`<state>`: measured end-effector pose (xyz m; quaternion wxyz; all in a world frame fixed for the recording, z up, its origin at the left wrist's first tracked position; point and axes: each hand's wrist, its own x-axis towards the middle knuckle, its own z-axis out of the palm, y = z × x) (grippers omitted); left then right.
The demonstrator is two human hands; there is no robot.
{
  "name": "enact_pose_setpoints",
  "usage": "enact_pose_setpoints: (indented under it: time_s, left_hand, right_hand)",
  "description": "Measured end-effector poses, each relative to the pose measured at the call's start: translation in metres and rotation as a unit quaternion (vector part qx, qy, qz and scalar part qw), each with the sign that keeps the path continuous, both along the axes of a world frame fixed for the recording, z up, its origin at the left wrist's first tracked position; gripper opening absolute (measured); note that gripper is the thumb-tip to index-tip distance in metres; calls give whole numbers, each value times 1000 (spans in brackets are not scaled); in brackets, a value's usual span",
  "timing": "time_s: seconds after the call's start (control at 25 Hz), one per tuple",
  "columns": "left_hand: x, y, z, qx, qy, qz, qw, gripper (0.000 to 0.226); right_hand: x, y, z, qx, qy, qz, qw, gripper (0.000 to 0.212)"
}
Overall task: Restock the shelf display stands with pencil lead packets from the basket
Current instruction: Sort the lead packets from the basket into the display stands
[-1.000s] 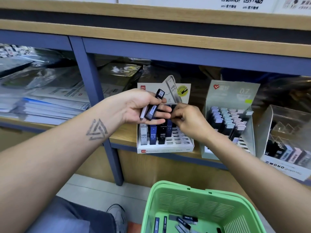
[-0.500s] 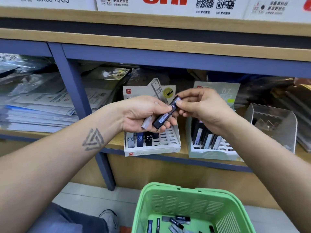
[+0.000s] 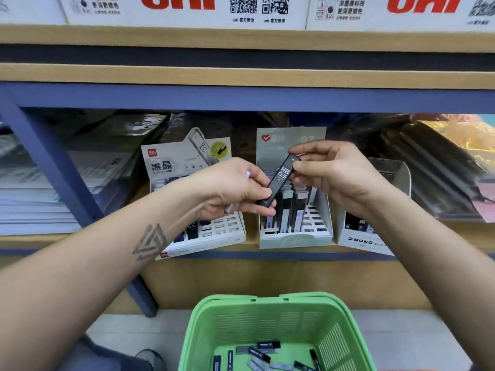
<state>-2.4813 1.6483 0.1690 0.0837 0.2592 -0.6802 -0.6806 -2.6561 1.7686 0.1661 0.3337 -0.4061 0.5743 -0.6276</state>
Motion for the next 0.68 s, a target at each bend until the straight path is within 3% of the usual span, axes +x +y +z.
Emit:
enact_pose_setpoints:
  time_s: [0.28, 0.48, 0.68]
  left_hand:
    - [1, -3, 5, -16, -43, -11, 999, 15]
    - [24, -41, 9, -148, -139, 121, 972, 15]
    - [51, -65, 22, -16, -120, 104, 987, 13]
  right_hand:
    - [7, -8, 3, 10, 110, -38, 993, 16]
    - [37, -48, 4, 13, 255, -66, 965, 16]
    - [64, -82, -14, 32, 365, -34, 930, 14]
